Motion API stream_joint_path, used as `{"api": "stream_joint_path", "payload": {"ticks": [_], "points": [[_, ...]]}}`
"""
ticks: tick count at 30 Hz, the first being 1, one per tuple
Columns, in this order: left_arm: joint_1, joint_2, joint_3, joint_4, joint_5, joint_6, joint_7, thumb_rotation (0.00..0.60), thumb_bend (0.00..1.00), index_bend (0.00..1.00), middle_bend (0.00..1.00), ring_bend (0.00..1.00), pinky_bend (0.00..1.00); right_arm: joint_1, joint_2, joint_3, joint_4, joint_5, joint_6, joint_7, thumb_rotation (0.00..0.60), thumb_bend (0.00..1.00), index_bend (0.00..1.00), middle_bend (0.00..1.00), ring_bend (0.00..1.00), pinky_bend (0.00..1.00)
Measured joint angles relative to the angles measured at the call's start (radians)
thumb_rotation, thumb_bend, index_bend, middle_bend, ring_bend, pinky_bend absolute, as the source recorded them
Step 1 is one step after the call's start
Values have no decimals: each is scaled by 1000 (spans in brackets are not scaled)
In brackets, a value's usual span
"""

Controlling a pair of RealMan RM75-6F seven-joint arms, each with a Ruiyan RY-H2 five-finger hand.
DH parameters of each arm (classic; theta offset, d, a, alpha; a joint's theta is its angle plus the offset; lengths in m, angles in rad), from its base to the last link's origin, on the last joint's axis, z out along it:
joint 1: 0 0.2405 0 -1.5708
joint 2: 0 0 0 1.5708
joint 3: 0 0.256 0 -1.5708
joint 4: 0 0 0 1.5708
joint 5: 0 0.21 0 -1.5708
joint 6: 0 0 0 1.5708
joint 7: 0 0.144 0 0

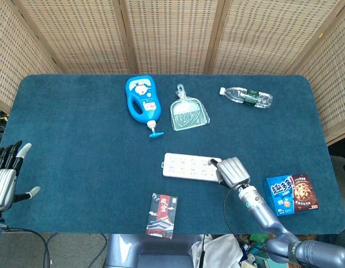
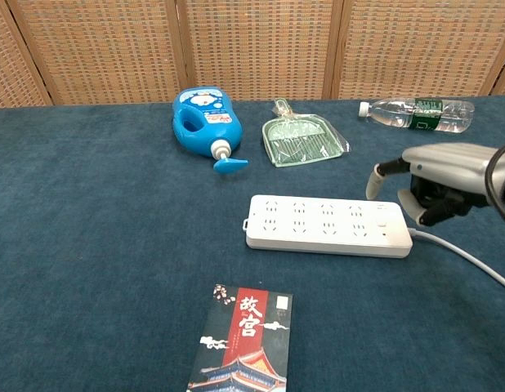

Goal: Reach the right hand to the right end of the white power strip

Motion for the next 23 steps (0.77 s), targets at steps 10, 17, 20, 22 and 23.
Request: {"api": "stream_joint_path", "payload": {"ticks": [10, 17, 20, 22, 23], "points": [[5, 12, 9, -3, 24, 4, -24, 600, 81, 0, 0, 0, 0, -118, 112, 37, -81, -249, 361, 279, 600, 82, 157, 471, 326, 465], [7, 14, 26, 4, 66, 3, -29, 600, 70, 0, 0, 0, 0, -260, 183, -27, -37, -377, 530, 398, 600, 0, 0, 0, 0, 0], [9, 10, 33, 13, 84, 8, -33, 600, 63, 0, 0, 0, 0, -323, 185, -54, 4, -378, 563, 352, 600, 0, 0, 0, 0, 0], [12, 8, 38, 16, 96, 13, -36, 600, 62, 0, 0, 0, 0, -375, 180, -70, 47, -373, 608, 337, 600, 0, 0, 0, 0, 0], [14, 8, 41, 18, 103, 15, -38, 600, 62, 0, 0, 0, 0, -391, 178, -74, 64, -371, 625, 333, 600, 0, 0, 0, 0, 0]]}}
